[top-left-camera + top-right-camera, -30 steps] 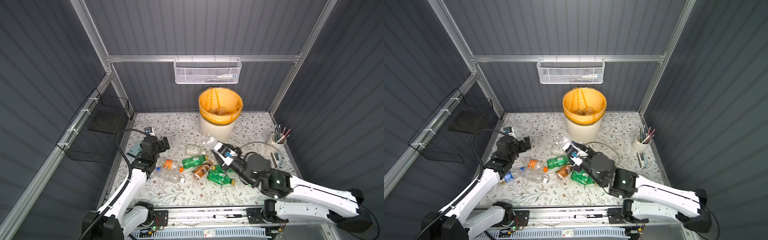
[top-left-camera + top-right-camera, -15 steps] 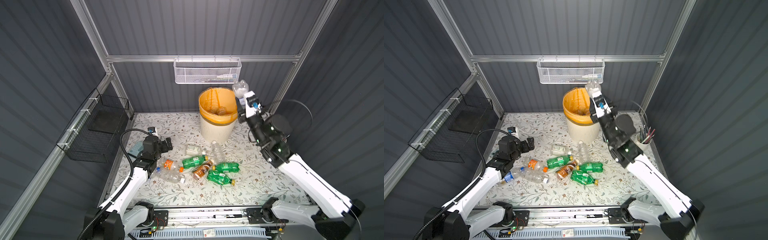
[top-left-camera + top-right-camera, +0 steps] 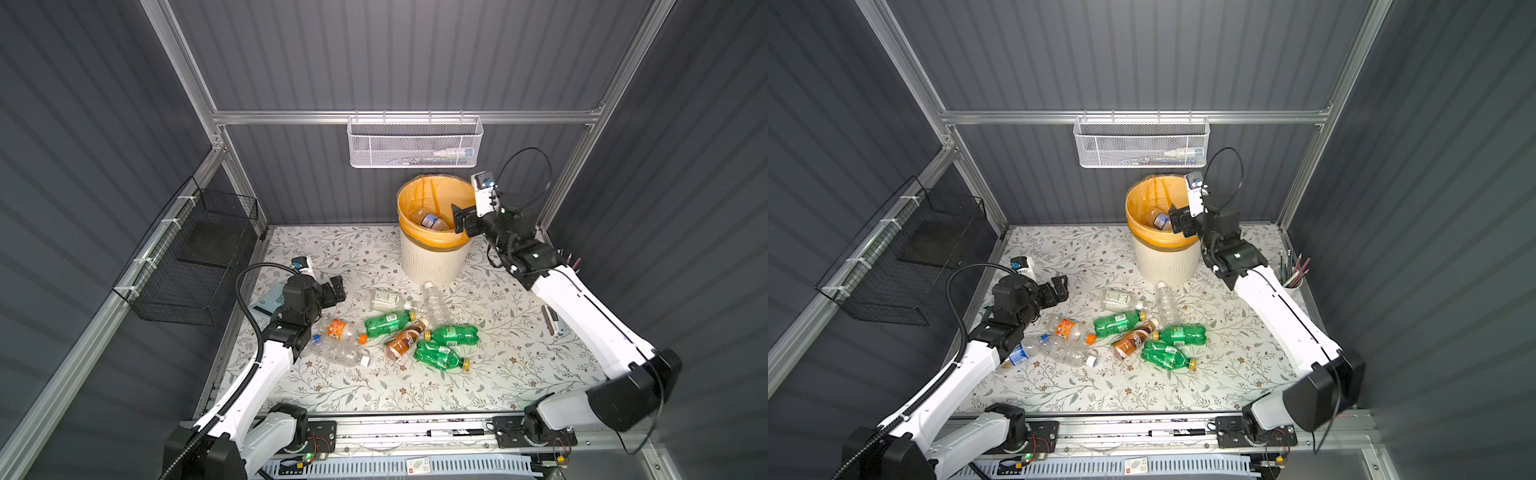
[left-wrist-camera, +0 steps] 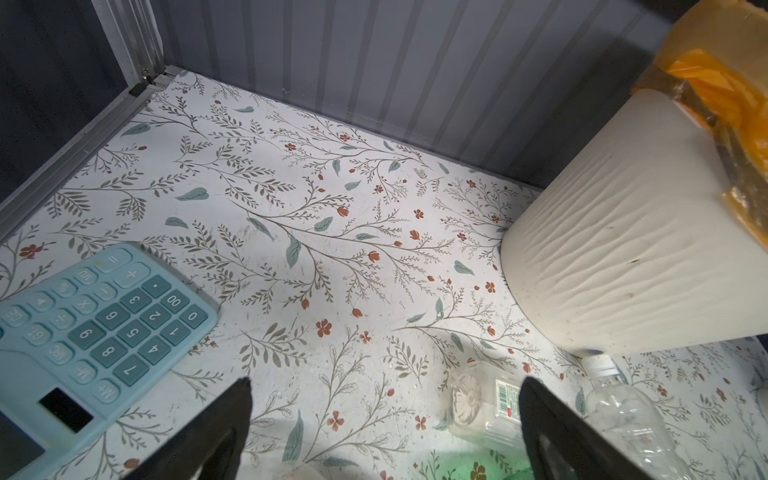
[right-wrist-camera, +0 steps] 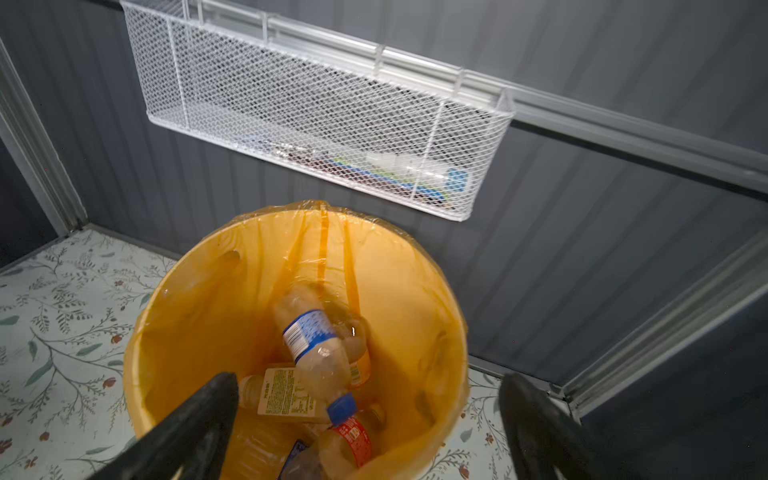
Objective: Throw the plastic bottles in the bin
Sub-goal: 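Lift the blue-labelled bottle with the right gripper and release it into the bin, then draw the right gripper back while the left gripper moves over the pile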
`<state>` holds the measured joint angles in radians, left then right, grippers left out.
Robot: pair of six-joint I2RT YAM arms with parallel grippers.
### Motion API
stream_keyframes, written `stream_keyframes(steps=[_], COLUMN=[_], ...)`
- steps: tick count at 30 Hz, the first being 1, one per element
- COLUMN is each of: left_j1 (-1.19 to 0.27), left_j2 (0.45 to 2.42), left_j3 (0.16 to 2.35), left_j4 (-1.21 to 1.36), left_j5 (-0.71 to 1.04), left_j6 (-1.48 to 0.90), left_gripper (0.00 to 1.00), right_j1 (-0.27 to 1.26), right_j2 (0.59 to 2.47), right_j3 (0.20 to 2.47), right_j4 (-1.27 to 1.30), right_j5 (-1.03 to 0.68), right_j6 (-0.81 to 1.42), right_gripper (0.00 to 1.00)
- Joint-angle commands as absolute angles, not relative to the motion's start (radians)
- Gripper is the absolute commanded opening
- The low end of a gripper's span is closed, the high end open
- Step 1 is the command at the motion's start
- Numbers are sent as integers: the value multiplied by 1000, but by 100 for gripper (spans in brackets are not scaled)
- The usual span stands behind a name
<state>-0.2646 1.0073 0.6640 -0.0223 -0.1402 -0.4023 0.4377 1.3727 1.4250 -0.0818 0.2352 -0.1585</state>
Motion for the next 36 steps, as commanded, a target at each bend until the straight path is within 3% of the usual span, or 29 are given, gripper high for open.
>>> stream_keyframes(steps=[1, 9, 18, 30, 36], left_j1=[-259, -275, -407, -673, -744], left_j2=[965, 866, 741, 723, 727], left_j3=[644, 587, 569, 591, 574], left_j4=[-44, -115, -319, -608, -697], left_j5=[-119, -121, -313, -557, -587], left_j6=[-442, -559, -755, -1145, -1298], left_gripper=[100, 100, 100, 100, 100], right_j1=[431, 430, 429, 418, 413], right_j2=[1284, 1124, 953, 891, 884], right_j3=[1336, 1023, 742, 638, 617], right_j4=[-18, -32, 9, -14, -21], right_j5=[259, 249, 291, 360, 366], right_j6=[-106, -26, 131, 187, 200], right_gripper=[99, 99, 99, 99, 99])
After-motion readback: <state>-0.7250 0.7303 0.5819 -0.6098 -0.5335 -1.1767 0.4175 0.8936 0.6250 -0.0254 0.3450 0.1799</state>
